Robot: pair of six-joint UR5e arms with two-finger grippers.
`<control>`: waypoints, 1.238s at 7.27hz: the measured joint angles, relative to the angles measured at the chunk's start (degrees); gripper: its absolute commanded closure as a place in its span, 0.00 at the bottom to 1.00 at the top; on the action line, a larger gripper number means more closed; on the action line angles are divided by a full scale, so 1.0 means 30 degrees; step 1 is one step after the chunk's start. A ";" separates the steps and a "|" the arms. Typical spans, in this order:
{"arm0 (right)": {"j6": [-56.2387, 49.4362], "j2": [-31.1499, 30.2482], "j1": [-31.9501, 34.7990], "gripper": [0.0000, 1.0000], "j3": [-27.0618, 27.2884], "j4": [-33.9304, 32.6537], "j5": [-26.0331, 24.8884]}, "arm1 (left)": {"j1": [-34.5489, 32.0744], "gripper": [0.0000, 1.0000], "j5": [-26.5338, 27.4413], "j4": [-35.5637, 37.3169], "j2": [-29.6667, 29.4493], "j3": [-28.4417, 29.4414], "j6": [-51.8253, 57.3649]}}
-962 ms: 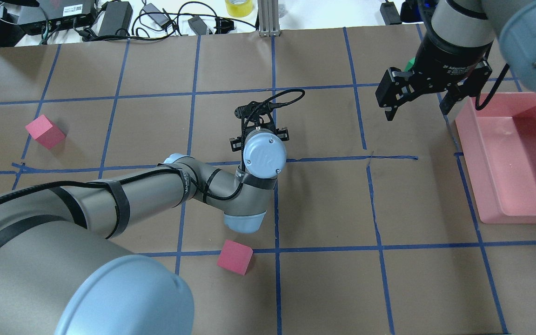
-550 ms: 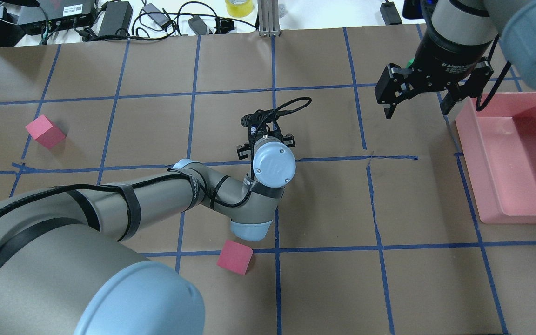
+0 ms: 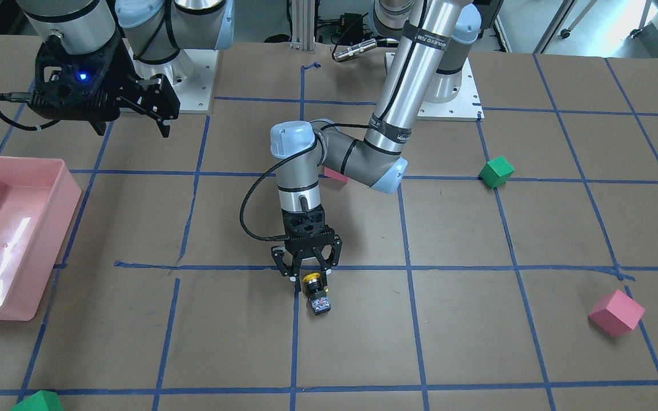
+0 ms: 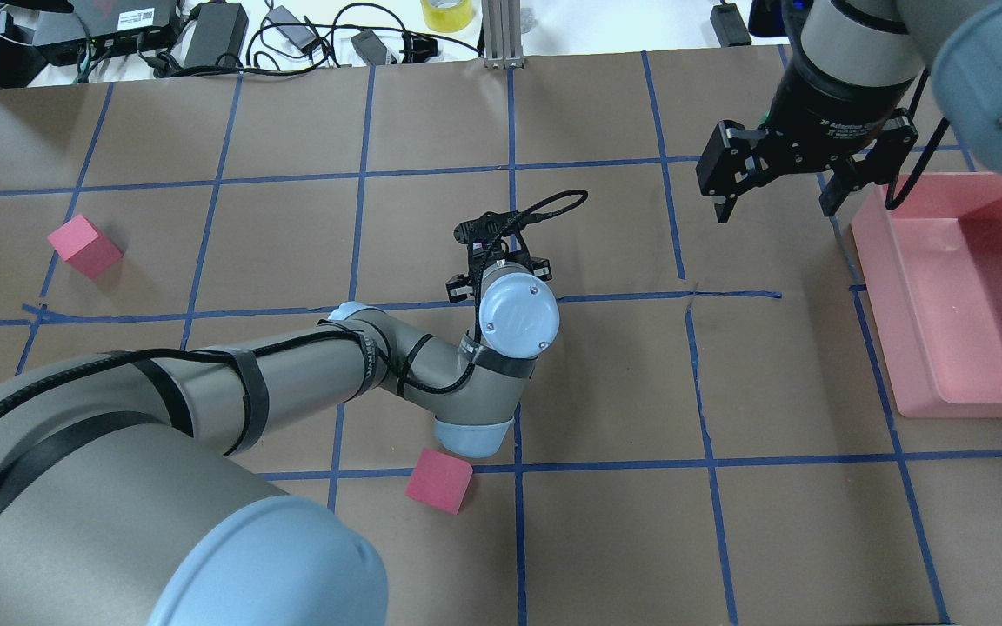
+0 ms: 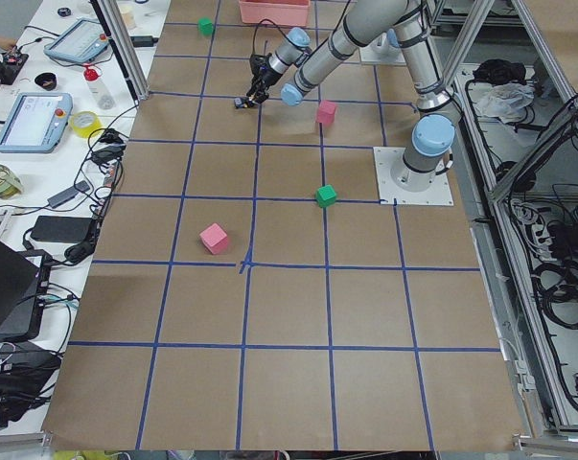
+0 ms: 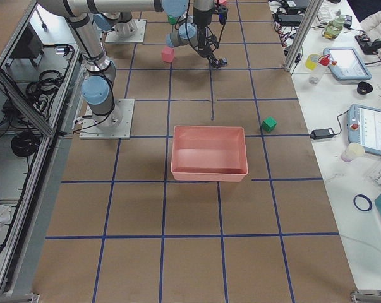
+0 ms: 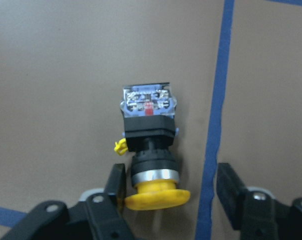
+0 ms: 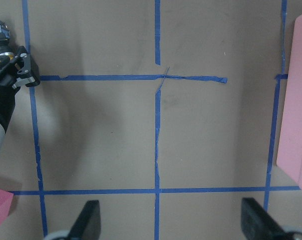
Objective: Align button upright
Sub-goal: 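Grasp the button's yellow cap end with the left gripper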
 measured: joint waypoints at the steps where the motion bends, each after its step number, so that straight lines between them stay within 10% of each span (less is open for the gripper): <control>1: 0.0002 0.0002 0.0004 0.00 0.0001 -0.0017 -0.0037 | 0.0004 0.94 0.0123 -0.0003 0.0042 -0.0091 0.0006; 5: -0.0012 0.0004 0.0006 0.00 0.0068 -0.0032 -0.0097 | 0.0011 1.00 0.0097 -0.0412 0.0674 0.0038 0.0223; 9: -0.0001 0.0027 0.0009 0.00 0.0180 -0.0028 -0.0139 | 0.1250 1.00 -0.2569 -0.8502 0.3103 0.1682 0.0205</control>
